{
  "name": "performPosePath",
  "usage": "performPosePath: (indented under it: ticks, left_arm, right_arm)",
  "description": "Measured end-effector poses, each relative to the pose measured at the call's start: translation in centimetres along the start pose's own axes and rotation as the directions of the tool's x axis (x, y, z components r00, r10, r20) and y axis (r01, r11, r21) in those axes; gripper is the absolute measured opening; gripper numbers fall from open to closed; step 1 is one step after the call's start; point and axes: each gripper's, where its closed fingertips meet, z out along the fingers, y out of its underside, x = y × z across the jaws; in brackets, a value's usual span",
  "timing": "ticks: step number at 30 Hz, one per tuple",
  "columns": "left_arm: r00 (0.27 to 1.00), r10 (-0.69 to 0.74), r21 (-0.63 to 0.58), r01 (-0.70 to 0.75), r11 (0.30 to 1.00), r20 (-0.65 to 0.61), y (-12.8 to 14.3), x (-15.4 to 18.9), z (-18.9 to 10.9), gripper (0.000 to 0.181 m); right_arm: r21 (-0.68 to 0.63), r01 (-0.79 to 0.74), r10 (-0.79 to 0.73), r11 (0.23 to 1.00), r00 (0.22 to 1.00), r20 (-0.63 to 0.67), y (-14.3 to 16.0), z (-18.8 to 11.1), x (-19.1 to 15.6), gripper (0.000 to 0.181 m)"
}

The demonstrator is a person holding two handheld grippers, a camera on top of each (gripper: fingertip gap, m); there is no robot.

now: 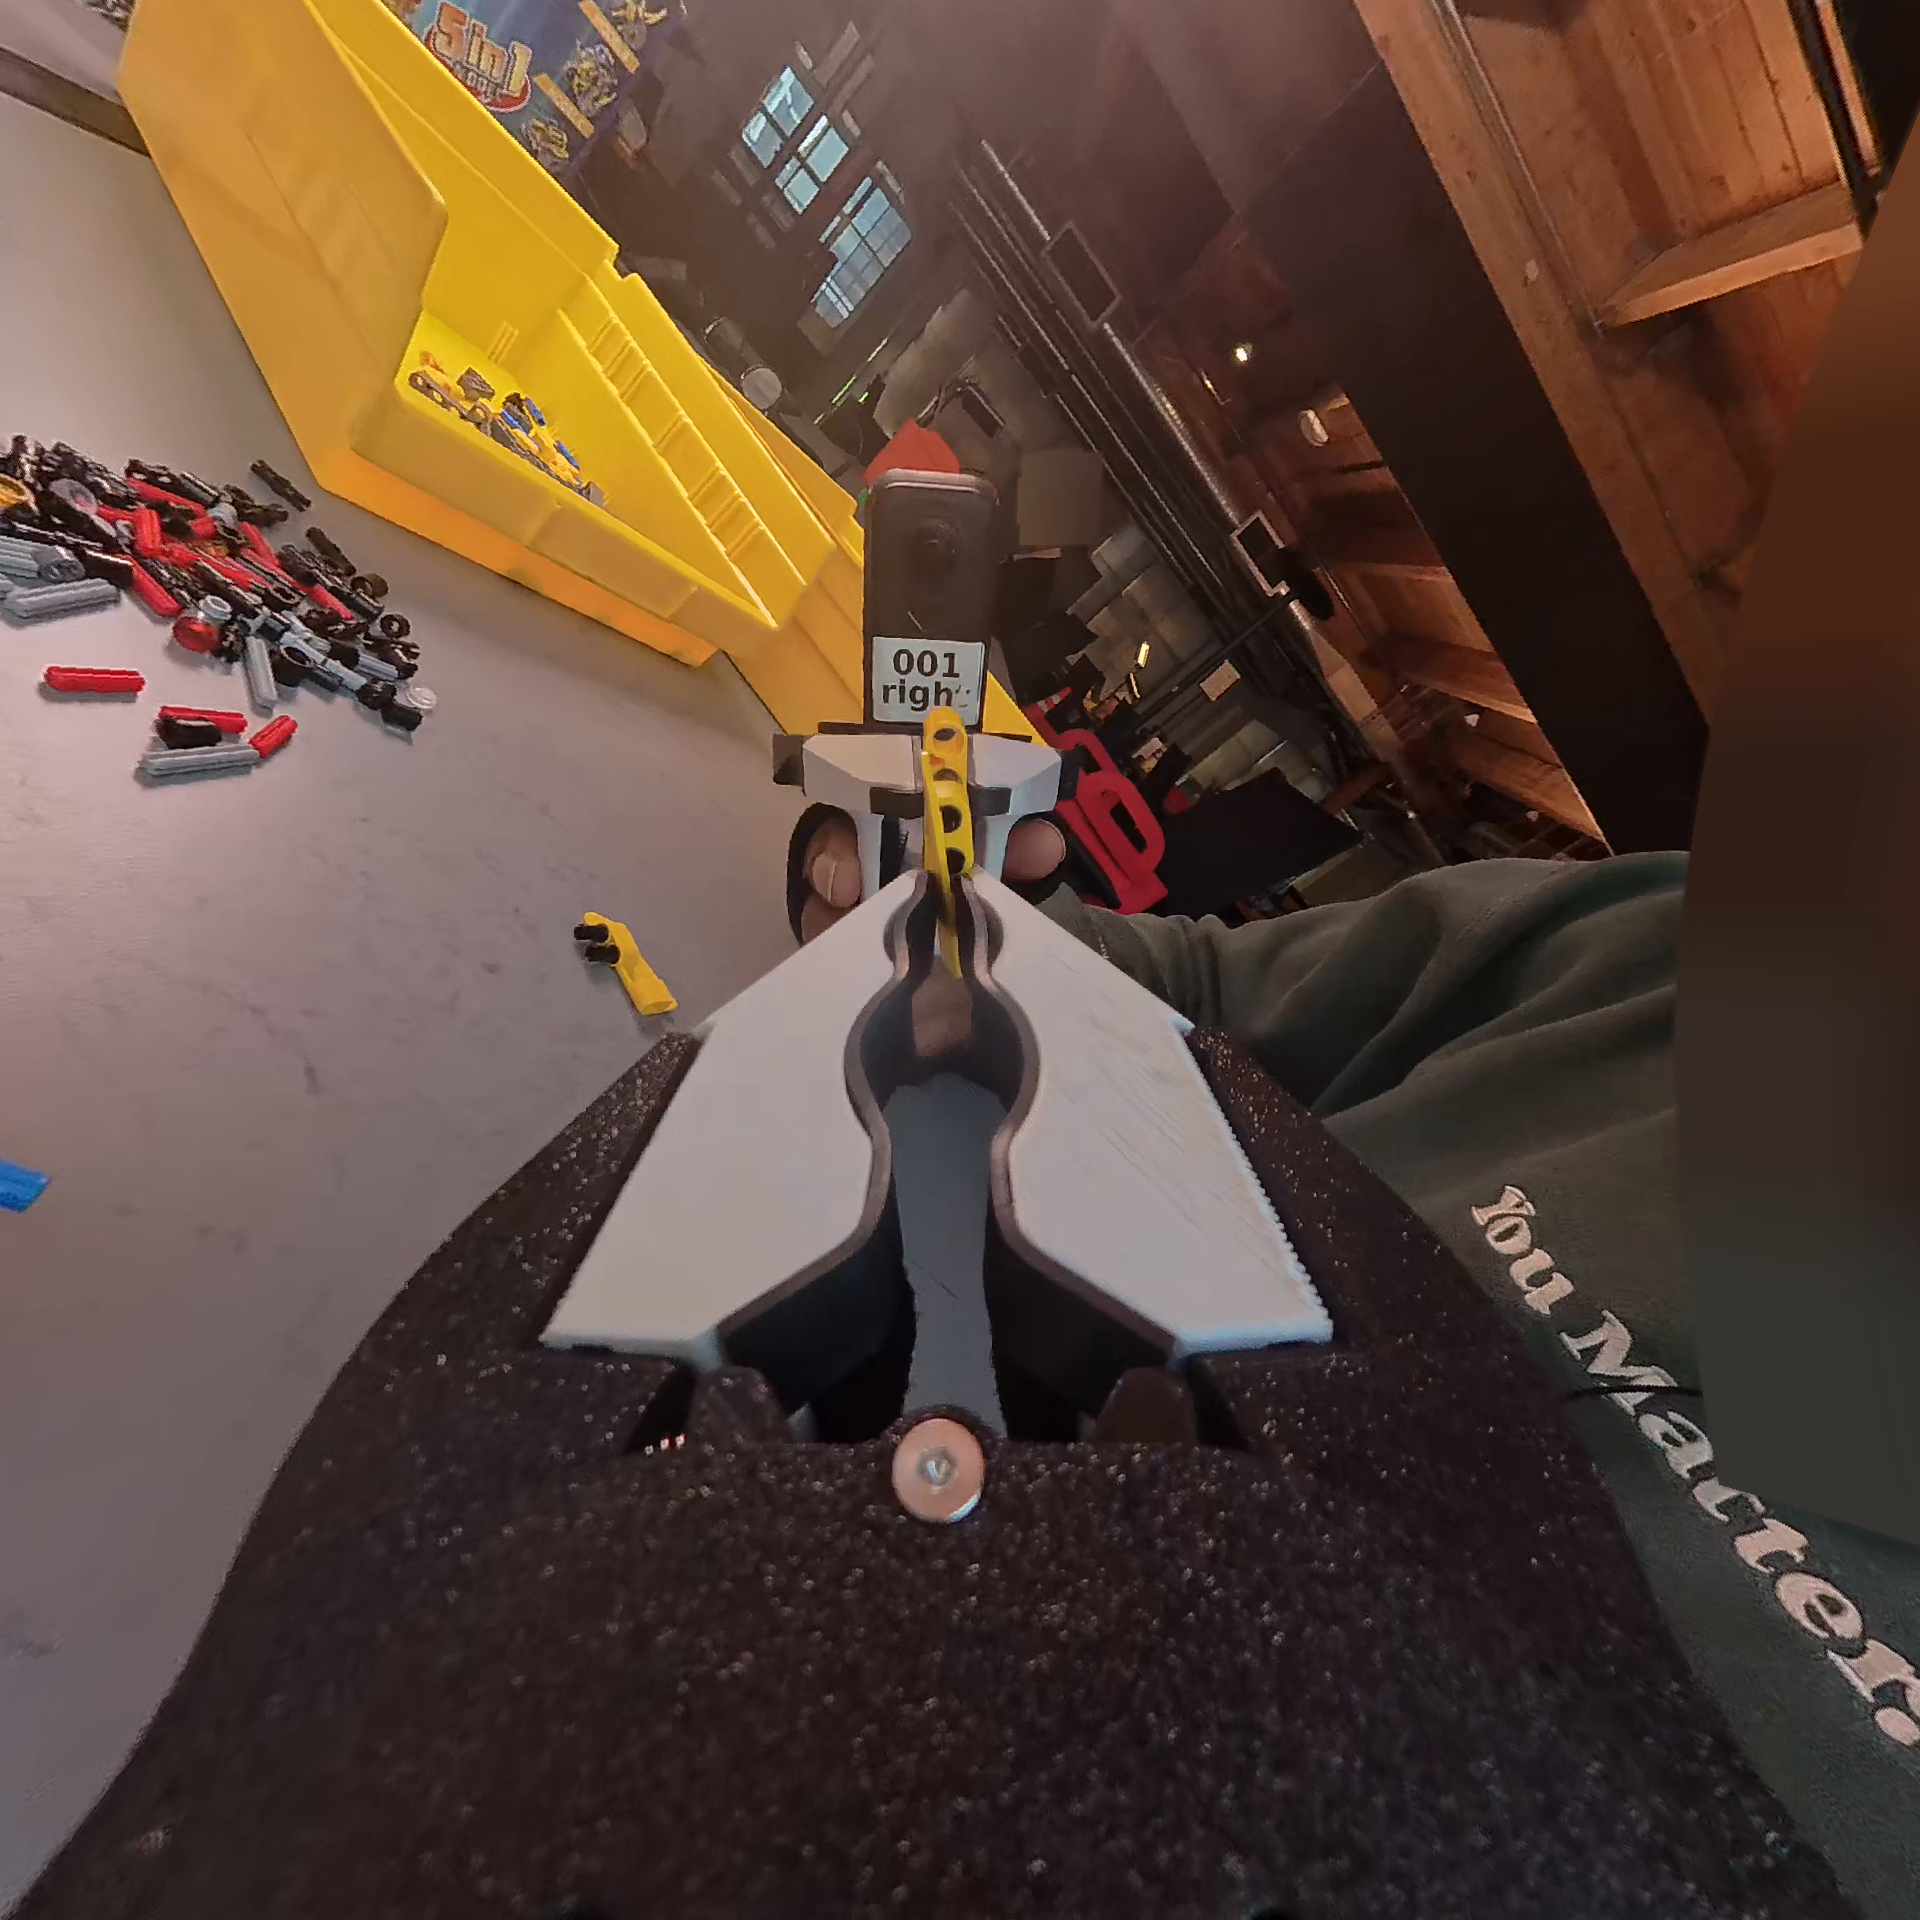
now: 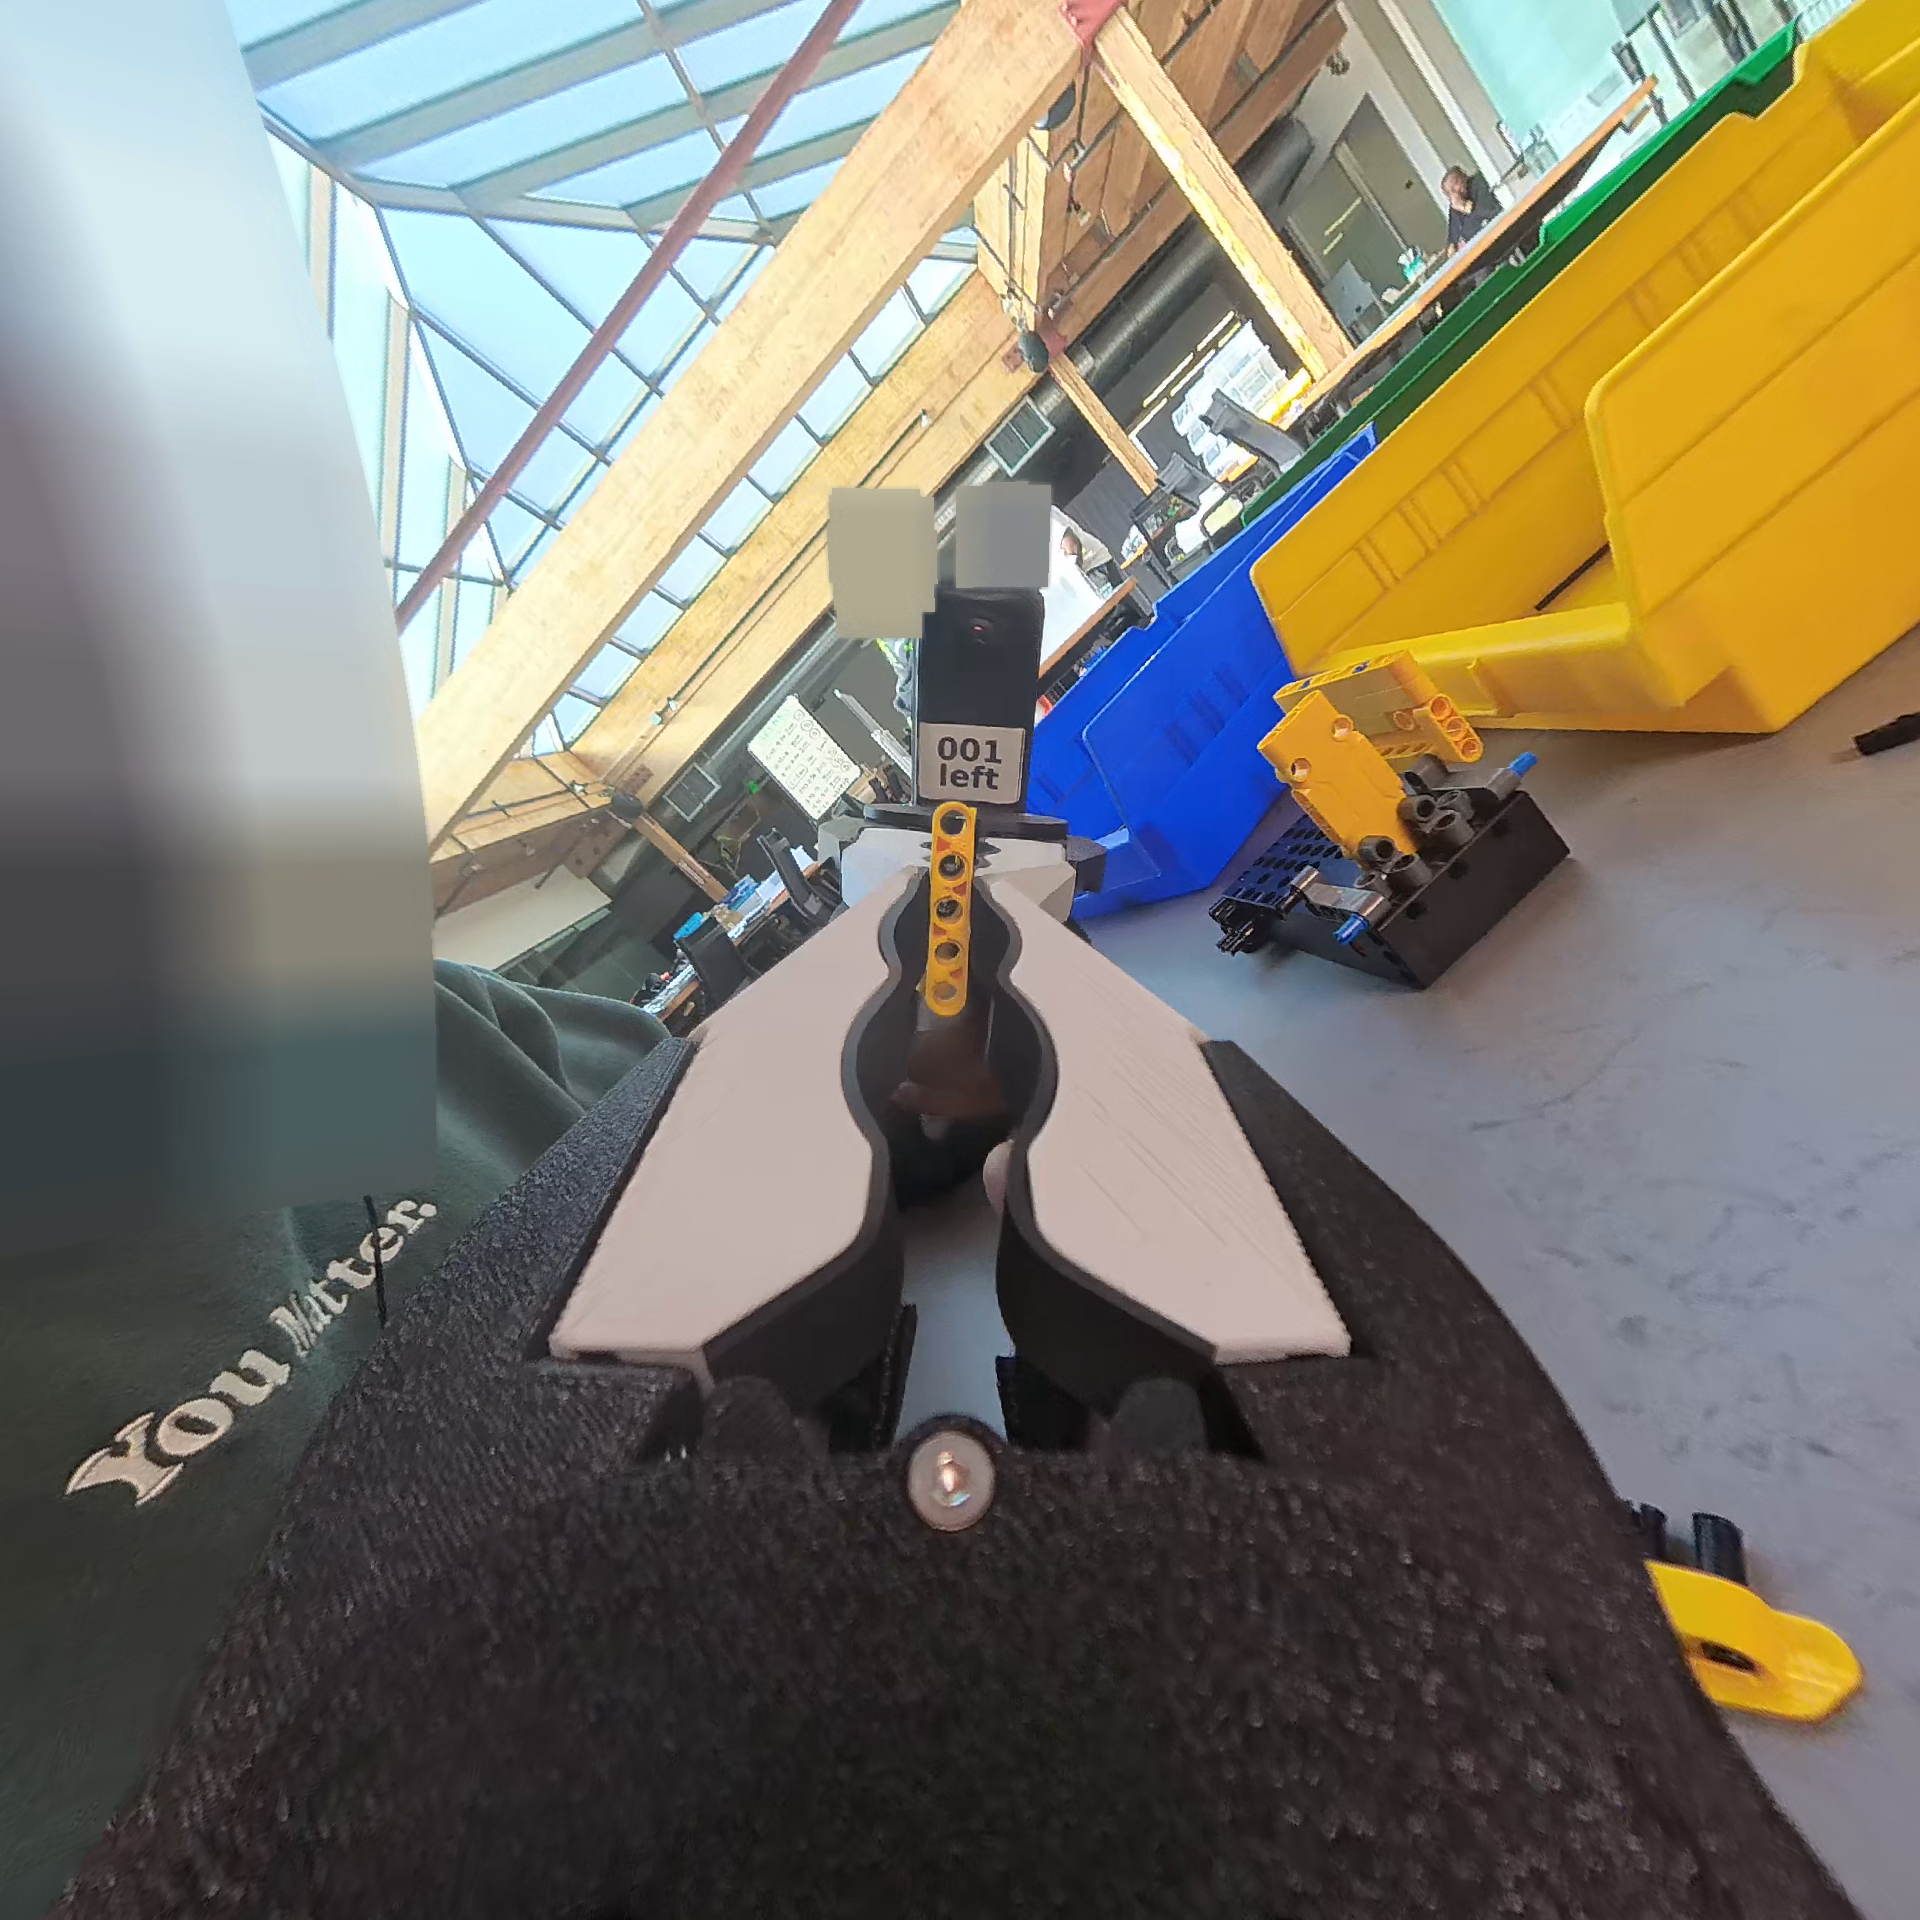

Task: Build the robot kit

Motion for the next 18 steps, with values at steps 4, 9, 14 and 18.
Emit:
performPosePath:
  ticks: [4,9,14,18]
  left_arm:
    - [0.997,0.058,-0.042,-0.056,0.998,0.041,0.5,-0.3,-0.1,0.002]
    - [0.994,0.106,-0.08,-0.103,0.991,0.038,0.9,-0.2,-0.1,0.002]
    - [0.987,0.147,-0.138,-0.138,0.981,0.06,1.6,-0.5,0.0,0.001]
    - [0.989,0.143,-0.157,-0.137,0.978,0.032,2.1,-0.2,0.0,0.002]
  right_arm:
    - [-0.038,-0.025,0.025,0.999,1.0,0.005,0.5,-0.1,0.2,0.006]
    - [-0.102,0.002,0.0,0.995,1.0,0.011,1.0,-0.3,0.0,0.006]
    - [-0.154,0.019,-0.019,0.988,1.0,-0.001,1.7,-0.6,0.2,0.006]
    - [-0.181,0.054,-0.053,0.982,0.999,0.011,2.0,-0.7,0.0,0.006]
